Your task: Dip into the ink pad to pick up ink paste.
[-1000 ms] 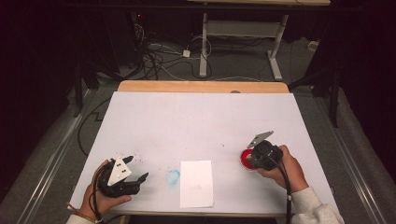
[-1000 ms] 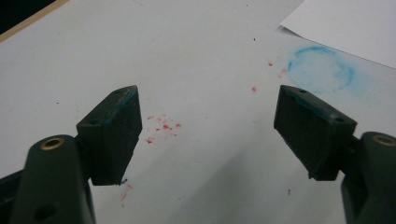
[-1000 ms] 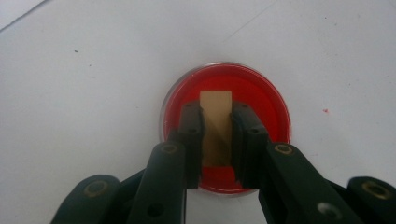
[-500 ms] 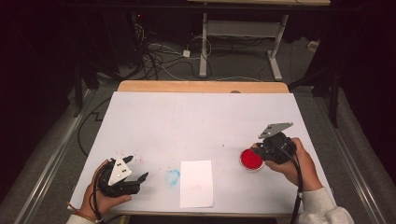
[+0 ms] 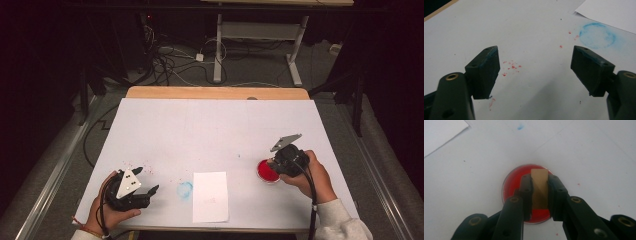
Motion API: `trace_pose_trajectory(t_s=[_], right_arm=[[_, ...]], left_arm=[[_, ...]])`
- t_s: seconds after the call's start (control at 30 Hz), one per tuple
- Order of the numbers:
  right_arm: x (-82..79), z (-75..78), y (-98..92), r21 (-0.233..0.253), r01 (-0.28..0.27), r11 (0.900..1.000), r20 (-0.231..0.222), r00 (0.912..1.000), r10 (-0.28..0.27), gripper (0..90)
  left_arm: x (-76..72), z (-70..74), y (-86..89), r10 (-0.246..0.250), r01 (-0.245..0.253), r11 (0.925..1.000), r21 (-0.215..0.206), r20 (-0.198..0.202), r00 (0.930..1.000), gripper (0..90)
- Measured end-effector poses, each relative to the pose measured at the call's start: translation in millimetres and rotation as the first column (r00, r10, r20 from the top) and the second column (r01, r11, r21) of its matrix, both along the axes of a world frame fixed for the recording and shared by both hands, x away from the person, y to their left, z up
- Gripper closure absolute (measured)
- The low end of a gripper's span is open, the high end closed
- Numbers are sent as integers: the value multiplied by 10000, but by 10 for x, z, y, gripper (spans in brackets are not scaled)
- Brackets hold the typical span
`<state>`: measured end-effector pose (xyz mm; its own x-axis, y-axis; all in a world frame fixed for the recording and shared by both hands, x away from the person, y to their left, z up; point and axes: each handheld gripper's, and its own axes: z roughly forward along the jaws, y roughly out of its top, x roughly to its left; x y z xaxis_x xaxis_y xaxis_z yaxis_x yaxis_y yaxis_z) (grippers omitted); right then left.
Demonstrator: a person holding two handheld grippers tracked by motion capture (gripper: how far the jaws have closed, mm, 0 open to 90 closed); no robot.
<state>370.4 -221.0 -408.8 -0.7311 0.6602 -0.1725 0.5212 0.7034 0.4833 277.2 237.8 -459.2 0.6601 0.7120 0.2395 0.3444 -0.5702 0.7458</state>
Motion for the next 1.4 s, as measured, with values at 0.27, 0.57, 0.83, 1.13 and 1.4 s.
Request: trace_pose_trajectory(t_s=[0.27, 0.57, 0.83, 1.13, 1.4], right_arm=[[60, -190, 53, -416, 0, 9991, -451, 9990, -19, 762], [71, -212, 30, -208, 100, 9997, -572, 9983, -112, 765], [41, -211, 116, -886, 27, 9961, -299, 9995, -54, 765], [79, -205, 96, -729, 84, 9973, -588, 9982, -127, 765], [87, -212, 47, -358, 132, 9993, -695, 9975, -157, 765]], left_arm=[[0, -4, 0, 5, -5, 10000, -27, -10, 10000, 229], [-6, -7, -14, -41, 41, 10000, 2, -36, 10000, 228], [5, -15, -29, -63, 63, 10000, 44, -87, 9999, 229], [7, -18, -37, -79, 79, 10000, 39, -112, 9999, 230], [6, -19, -37, -87, 88, 9999, 144, -111, 9999, 230]])
